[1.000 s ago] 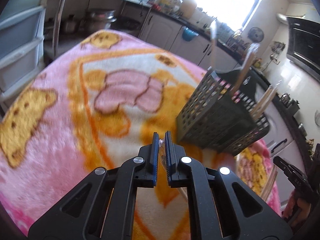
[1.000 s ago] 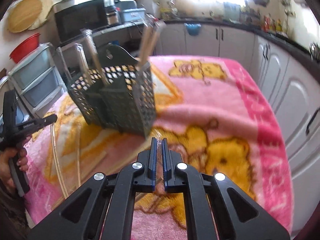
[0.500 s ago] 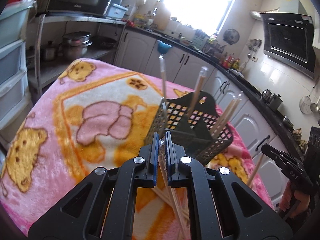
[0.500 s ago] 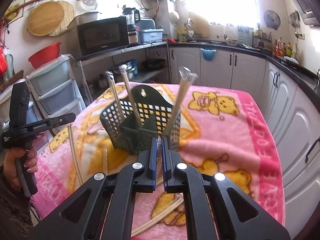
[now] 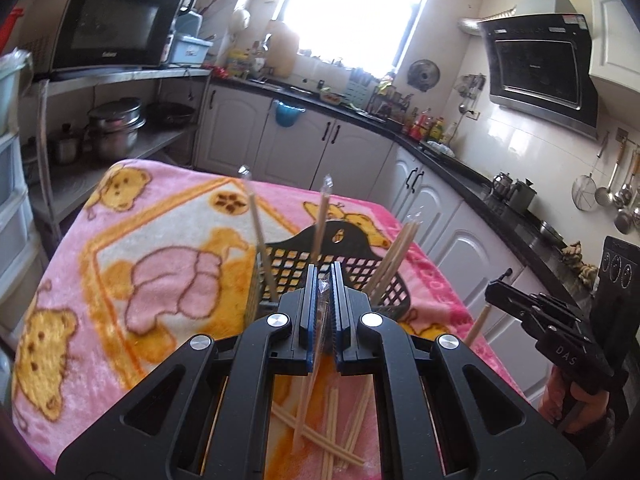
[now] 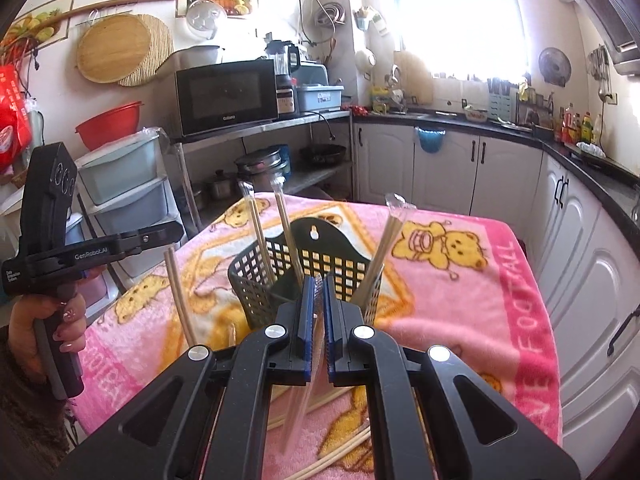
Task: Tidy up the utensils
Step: 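Raise the left tool's chopstick over the caddy while the right tool carries its own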
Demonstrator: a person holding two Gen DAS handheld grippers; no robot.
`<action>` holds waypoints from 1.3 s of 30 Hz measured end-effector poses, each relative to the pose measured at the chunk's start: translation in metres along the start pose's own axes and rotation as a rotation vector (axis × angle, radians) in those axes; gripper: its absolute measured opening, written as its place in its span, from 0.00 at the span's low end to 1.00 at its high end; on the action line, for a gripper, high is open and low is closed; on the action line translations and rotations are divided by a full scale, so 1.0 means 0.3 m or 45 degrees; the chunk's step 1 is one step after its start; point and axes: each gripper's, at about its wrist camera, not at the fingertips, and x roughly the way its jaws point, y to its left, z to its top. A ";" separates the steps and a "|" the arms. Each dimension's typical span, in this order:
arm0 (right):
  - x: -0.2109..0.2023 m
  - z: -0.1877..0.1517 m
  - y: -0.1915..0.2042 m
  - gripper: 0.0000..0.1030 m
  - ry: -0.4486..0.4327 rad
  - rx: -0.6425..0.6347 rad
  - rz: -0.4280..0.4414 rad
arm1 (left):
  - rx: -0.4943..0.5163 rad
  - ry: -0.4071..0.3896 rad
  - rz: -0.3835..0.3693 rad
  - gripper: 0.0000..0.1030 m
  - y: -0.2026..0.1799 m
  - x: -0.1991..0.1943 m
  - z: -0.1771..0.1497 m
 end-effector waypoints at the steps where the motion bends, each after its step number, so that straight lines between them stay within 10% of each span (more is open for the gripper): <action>1: -0.002 0.004 0.002 0.05 -0.005 -0.001 0.001 | 0.006 0.000 -0.006 0.03 -0.007 0.001 0.006; 39: -0.074 0.362 0.046 0.05 -0.326 -0.056 -0.029 | 0.114 -0.291 -0.146 0.03 -0.127 -0.106 0.405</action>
